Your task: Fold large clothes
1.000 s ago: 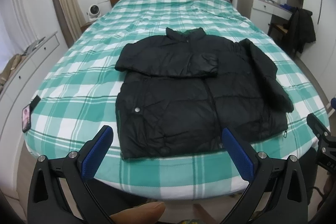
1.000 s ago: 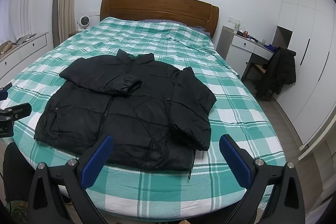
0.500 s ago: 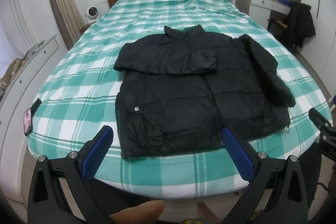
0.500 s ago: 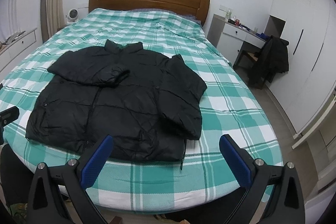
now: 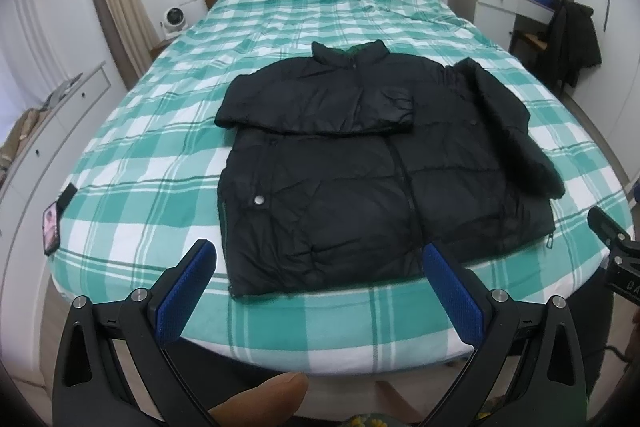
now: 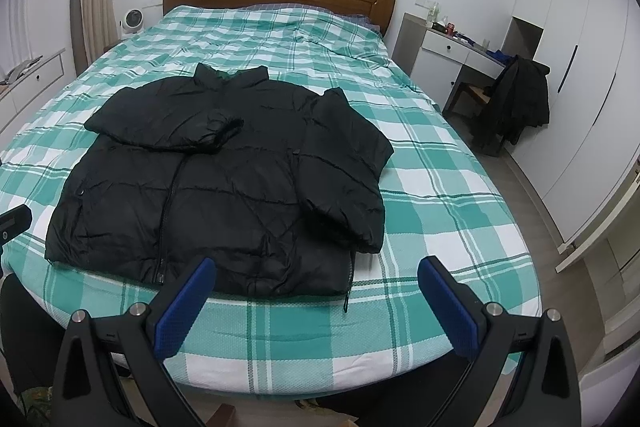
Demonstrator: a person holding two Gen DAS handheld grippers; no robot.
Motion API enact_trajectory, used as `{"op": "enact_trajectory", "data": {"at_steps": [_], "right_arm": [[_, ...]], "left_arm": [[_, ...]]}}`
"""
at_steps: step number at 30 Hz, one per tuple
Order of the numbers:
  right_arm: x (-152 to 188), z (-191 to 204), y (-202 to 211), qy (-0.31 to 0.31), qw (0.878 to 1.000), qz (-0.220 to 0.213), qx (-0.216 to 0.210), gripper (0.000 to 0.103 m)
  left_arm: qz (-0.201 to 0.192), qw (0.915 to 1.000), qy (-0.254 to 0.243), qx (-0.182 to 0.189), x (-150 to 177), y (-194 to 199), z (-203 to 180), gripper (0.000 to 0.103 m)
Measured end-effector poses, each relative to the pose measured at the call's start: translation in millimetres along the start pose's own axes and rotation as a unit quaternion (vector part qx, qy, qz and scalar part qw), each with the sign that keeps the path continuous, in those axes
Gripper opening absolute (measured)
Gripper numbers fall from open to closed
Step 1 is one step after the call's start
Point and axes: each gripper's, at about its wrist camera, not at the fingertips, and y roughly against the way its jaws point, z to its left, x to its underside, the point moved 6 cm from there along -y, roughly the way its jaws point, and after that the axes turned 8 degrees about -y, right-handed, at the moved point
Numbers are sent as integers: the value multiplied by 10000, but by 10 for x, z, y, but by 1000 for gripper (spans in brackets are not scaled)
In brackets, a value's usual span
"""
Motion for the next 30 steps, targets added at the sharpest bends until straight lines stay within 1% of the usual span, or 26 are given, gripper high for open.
{"op": "enact_trajectory", "data": {"at_steps": [4, 11, 17, 20, 21, 23, 24, 26, 27, 28, 30], "right_arm": [[18, -2, -22, 11, 10000, 42, 28, 103], [30, 8, -13, 10, 10000, 44, -70, 103], [53, 47, -19, 168, 9987, 37, -486, 103], [57, -14, -78, 244, 9974, 11, -674, 103], [44, -76, -120, 283, 9968, -64, -742, 103], [24, -151, -200, 422, 9952, -185, -866, 103], [30, -174, -282, 634, 9935, -243, -910, 103], [82, -161, -477, 1106, 9902, -218, -822, 103], [123, -124, -639, 1450, 9864, -198, -749, 103], [136, -96, -753, 1621, 9839, -192, -731, 103], [124, -82, -974, 1764, 9821, -175, -631, 103]], "left_arm": [[17, 10000, -8, 6, 5, -2, 4, 103], [43, 10000, -4, 24, 27, -17, 1, 103], [40, 9999, 82, 100, 41, -23, -4, 103], [55, 9998, 127, 129, 49, -24, 11, 103], [65, 9998, 136, 163, 57, -29, 13, 103], [78, 9996, 165, 227, 63, -34, 21, 103], [84, 9995, 193, 253, 69, -37, 26, 103], [105, 9991, 252, 315, 73, -48, 35, 103], [125, 9989, 280, 349, 82, -55, 33, 103], [142, 9988, 291, 357, 85, -63, 28, 103], [179, 9988, 302, 349, 101, -66, 28, 103]]}}
